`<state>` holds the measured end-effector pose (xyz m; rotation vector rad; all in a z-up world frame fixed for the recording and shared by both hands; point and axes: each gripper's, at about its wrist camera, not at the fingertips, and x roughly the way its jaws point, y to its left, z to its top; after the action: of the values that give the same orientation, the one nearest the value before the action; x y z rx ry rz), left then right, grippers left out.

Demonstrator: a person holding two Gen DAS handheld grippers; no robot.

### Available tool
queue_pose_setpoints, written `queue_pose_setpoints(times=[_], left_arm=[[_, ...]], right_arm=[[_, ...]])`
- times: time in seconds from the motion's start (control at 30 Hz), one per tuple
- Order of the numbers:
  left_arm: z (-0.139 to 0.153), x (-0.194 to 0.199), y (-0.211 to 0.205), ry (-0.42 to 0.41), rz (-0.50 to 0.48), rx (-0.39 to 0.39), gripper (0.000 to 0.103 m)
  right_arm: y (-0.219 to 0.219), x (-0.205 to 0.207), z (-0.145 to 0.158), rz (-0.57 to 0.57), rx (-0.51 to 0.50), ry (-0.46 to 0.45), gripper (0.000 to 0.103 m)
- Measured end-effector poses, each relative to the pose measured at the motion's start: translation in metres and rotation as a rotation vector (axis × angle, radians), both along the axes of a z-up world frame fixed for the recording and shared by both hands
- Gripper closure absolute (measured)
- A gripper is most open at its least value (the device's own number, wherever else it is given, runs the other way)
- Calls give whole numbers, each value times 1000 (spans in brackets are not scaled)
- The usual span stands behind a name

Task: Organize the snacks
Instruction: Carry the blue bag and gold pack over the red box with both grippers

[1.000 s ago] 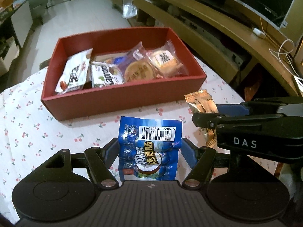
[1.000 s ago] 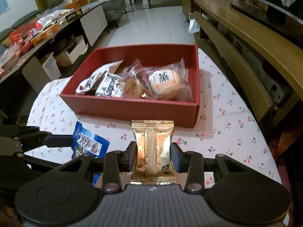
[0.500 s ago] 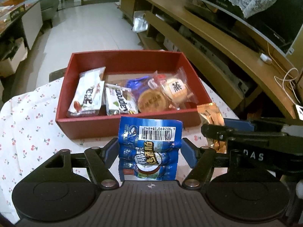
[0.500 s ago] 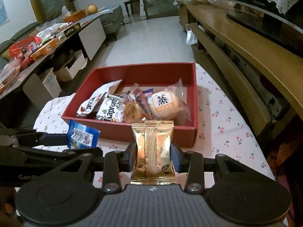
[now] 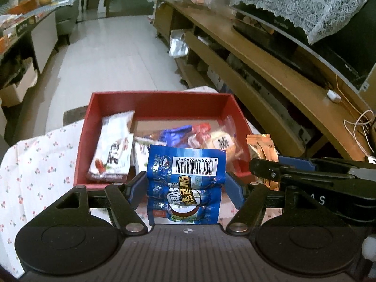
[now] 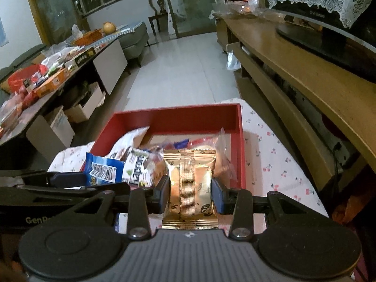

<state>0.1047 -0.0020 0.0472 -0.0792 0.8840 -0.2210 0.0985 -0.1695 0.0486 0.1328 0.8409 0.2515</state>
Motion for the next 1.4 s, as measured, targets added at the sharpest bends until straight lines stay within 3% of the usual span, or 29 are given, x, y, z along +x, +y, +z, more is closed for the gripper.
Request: queue_pose_setpoints(times=[0.57,1.4], left_arm=[[13,37,3,-56,44,20,28],[-21,69,11,6,105,84,28]], right_arm=[[5,45,5,-20,33,-22,50],[22,86,-34,-13,-24,52,50]])
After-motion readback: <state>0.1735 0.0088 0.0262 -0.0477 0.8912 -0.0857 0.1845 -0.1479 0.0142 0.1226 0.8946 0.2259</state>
